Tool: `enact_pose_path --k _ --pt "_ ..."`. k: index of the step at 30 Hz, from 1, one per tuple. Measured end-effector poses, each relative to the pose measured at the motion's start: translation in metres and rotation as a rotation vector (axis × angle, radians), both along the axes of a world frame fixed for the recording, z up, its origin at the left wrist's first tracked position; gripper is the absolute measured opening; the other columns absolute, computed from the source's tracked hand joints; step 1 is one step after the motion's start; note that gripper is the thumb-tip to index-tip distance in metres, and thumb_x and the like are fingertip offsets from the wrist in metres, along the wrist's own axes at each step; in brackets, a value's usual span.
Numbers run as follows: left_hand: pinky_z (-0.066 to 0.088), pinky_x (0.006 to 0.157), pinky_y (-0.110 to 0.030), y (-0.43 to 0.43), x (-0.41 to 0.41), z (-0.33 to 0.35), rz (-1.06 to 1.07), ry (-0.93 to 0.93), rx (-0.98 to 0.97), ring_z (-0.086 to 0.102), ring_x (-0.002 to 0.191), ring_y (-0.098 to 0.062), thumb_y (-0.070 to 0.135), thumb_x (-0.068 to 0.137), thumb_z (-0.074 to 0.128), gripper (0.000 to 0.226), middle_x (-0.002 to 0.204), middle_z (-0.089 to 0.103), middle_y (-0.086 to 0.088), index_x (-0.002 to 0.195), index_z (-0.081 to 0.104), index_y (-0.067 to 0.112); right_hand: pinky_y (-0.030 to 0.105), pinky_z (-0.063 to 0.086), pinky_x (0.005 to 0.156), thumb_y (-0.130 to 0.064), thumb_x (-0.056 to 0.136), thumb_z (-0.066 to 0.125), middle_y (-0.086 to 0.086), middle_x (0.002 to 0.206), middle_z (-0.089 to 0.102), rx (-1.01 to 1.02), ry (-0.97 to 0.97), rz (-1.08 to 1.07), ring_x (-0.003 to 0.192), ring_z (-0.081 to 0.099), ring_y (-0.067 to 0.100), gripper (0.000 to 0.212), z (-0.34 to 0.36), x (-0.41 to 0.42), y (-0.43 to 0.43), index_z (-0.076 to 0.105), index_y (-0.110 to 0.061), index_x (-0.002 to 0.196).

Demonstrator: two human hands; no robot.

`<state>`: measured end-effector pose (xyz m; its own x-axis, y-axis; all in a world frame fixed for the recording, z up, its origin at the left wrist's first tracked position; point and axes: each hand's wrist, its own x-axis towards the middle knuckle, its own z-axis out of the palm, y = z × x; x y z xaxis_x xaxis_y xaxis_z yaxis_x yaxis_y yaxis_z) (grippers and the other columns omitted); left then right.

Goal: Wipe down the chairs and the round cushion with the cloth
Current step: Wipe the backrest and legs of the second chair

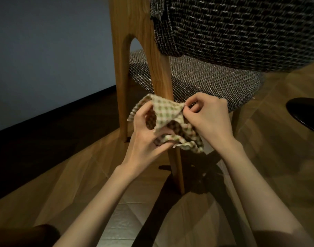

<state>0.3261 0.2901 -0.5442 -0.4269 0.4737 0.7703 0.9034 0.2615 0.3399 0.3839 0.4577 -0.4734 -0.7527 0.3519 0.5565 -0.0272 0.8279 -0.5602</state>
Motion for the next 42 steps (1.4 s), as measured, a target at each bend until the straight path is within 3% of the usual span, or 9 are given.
enact_pose_path --k 7,10,13,15,19,24,27,33,42 --pt "0.044 0.098 -0.039 -0.007 -0.001 0.014 0.163 -0.015 -0.168 0.041 0.125 -0.021 0.069 0.066 0.066 0.094 0.134 0.048 -0.014 0.135 0.043 0.01 0.016 0.053 0.055 -0.013 0.083 0.07 -0.001 0.057 0.069 -0.405 -0.04 0.206 0.052 0.067 0.007 0.006 0.014 -0.01 0.0 0.072 -0.016 0.079" --pt "0.04 0.1 -0.029 -0.013 -0.006 0.017 0.179 -0.163 -0.137 0.036 0.129 -0.012 0.072 0.059 0.068 0.112 0.14 0.04 -0.011 0.143 0.032 0.008 0.021 0.056 0.072 -0.015 0.086 0.067 -0.006 0.075 0.073 -0.376 0.013 0.23 0.073 0.07 0.003 0.012 0.016 -0.01 -0.003 0.074 -0.017 0.094" --pt "0.027 0.106 -0.012 -0.013 -0.01 0.021 0.146 -0.218 -0.046 0.028 0.127 -0.001 0.061 0.066 0.071 0.1 0.136 0.037 -0.003 0.14 0.033 0.006 0.01 0.048 0.086 -0.019 0.08 0.073 -0.014 0.103 0.066 -0.251 0.018 0.336 0.099 0.062 -0.006 0.044 0.011 -0.001 -0.009 0.06 -0.019 0.122" --pt "0.027 0.106 -0.012 -0.011 -0.012 0.023 0.141 -0.224 0.0 0.03 0.126 -0.004 0.033 0.079 0.074 0.076 0.134 0.04 -0.009 0.137 0.037 0.001 0.021 0.047 0.095 -0.023 0.071 0.081 -0.008 0.117 0.058 -0.093 -0.032 0.384 0.112 0.056 0.003 0.063 0.002 0.004 -0.011 0.048 -0.018 0.124" --pt "0.036 0.108 -0.027 -0.004 -0.021 0.037 0.128 -0.274 0.076 0.036 0.122 -0.003 -0.002 0.084 0.062 0.054 0.129 0.042 -0.005 0.133 0.042 0.002 0.038 0.046 0.087 -0.01 0.079 0.072 -0.002 0.106 0.064 0.266 0.097 0.147 0.1 0.053 0.016 0.03 -0.008 0.001 -0.013 0.062 -0.014 0.107" --pt "0.049 0.095 -0.025 0.01 -0.033 0.071 -0.018 -0.528 0.344 0.052 0.118 -0.01 0.011 0.086 0.068 0.041 0.128 0.051 -0.003 0.122 0.049 0.015 0.007 0.043 0.064 -0.012 0.086 0.065 -0.011 0.081 0.069 -0.186 0.359 -0.025 0.067 0.059 -0.004 0.012 0.016 -0.021 -0.016 0.073 -0.018 0.093" --pt "0.047 0.099 -0.031 0.021 -0.037 0.078 -0.028 -0.499 0.428 0.052 0.118 -0.012 0.016 0.084 0.072 0.046 0.125 0.052 -0.001 0.122 0.047 0.013 0.012 0.05 0.075 -0.006 0.088 0.059 -0.002 0.095 0.068 -0.553 0.378 0.002 0.085 0.065 0.002 0.016 0.02 -0.044 -0.033 0.069 -0.013 0.098" --pt "0.049 0.097 -0.028 0.033 -0.029 0.046 -0.023 -0.54 0.583 0.056 0.118 -0.009 0.013 0.088 0.066 0.048 0.13 0.058 0.0 0.132 0.05 0.02 0.021 0.031 0.111 -0.009 0.098 0.047 0.011 0.137 0.05 -0.162 0.347 0.049 0.131 0.039 0.01 0.04 -0.028 -0.046 -0.051 0.047 -0.004 0.138" --pt "0.054 0.085 -0.037 0.032 -0.023 -0.04 0.086 -0.6 0.357 0.064 0.099 -0.008 0.011 0.089 0.063 0.022 0.103 0.069 0.001 0.107 0.065 0.023 0.015 0.042 0.095 -0.003 0.093 0.054 0.013 0.12 0.042 0.1 0.447 0.008 0.107 0.05 0.015 0.041 -0.105 -0.026 -0.048 0.048 -0.002 0.134"
